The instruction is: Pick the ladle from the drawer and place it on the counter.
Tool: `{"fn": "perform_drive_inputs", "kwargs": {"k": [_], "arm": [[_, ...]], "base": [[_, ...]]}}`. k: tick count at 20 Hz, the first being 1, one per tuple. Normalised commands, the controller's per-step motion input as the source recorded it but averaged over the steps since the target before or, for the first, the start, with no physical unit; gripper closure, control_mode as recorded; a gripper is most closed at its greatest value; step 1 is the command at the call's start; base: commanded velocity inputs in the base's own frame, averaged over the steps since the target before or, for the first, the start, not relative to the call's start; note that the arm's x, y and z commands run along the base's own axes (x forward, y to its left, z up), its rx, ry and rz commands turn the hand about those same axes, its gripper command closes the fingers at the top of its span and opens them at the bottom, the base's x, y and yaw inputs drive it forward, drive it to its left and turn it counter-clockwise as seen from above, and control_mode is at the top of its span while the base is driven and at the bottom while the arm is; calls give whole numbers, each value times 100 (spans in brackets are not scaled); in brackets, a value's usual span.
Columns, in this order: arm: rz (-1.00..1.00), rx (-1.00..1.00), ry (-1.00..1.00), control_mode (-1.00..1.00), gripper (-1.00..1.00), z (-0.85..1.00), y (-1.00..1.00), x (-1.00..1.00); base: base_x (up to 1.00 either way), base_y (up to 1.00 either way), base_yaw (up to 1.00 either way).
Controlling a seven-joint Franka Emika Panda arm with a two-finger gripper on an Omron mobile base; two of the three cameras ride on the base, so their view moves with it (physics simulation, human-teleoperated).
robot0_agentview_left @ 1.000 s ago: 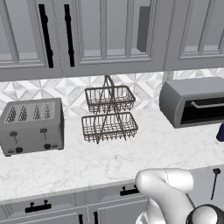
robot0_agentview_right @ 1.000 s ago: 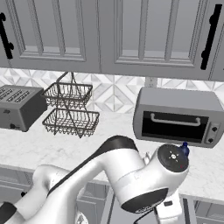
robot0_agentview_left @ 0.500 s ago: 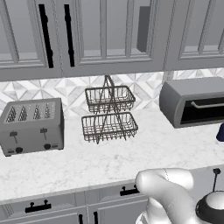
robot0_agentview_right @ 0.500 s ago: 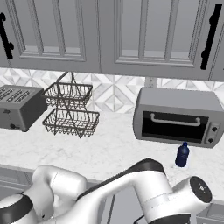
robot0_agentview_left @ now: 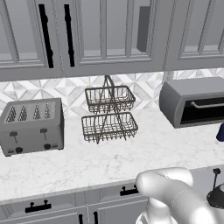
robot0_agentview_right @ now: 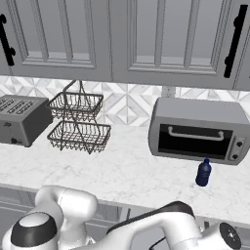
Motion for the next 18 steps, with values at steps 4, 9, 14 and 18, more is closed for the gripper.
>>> {"fn": "perform_drive_inputs", "kwargs": {"k": [4,9,14,18], "arm": [[-3,0,17,-100,-100,-59,0,2],[0,0,19,-100,-100,-45,0,0],[0,-1,22,-100,-100,-39,0,-17],[-4,0,14,-100,-100,-35,-13,-91]], "base": [[0,0,0],[0,0,0],[0,0,0],[0,0,0]]}}
